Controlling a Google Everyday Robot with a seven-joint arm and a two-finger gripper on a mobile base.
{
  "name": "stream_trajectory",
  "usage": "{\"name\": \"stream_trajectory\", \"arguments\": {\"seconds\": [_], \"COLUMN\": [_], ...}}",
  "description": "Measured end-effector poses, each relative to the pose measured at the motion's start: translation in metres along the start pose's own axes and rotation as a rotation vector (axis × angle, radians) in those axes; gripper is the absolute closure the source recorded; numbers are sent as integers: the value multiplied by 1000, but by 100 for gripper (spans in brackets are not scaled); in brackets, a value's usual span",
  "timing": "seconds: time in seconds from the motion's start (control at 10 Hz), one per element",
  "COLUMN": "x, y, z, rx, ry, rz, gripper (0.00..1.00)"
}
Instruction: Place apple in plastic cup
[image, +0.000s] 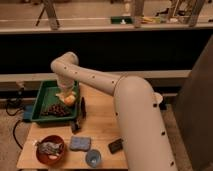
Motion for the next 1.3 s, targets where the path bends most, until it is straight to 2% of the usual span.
{"name": "stream_trajectory", "arguments": {"seconds": [0.3, 0.4, 0.7, 1.0, 1.3], "x": [4, 5, 12, 18, 23], "y": [0, 1, 3, 5, 6], "z": [8, 9, 12, 15, 22], "rx": [-14, -16, -14, 1, 1], "ry": [3, -1, -13, -14, -7], "rz": [26, 39, 80, 109, 150], "gripper": [26, 20, 20, 20, 20]}}
